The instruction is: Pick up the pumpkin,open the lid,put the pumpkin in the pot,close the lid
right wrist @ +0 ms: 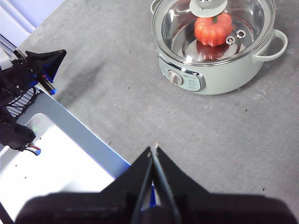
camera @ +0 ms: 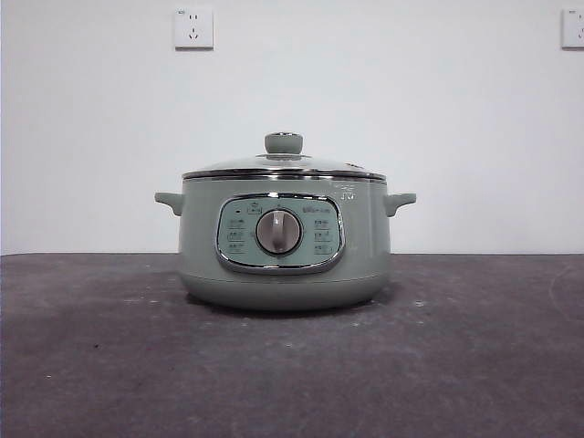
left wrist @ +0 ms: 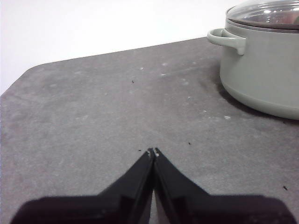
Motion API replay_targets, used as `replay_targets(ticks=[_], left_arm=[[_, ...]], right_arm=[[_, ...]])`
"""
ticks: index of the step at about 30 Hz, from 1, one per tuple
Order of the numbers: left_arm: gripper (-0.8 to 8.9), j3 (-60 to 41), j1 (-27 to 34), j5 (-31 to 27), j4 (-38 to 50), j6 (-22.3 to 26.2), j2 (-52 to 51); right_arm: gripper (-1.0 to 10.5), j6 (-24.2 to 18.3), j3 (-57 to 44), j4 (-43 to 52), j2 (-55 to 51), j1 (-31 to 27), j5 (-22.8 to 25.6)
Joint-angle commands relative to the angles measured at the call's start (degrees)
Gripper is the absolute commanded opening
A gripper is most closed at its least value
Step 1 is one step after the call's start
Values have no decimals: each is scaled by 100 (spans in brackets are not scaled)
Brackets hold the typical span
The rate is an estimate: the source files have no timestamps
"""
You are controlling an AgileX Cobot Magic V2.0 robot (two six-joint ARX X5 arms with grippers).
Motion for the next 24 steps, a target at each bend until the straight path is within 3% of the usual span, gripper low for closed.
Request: replay_targets(ticks=[1,20,24], left_arm=[[-4,-90,15,0,-20,-63,-13],[-4,-90,15,-9,-17,-63,-13],[-4,-90,15,-9,-17,-63,-13]], right_arm=[[1,35,-33,-66,-13,9,13],[1,35,-33,-68,-15,9,13],[1,-216,-35,-9,-37,-26,50]])
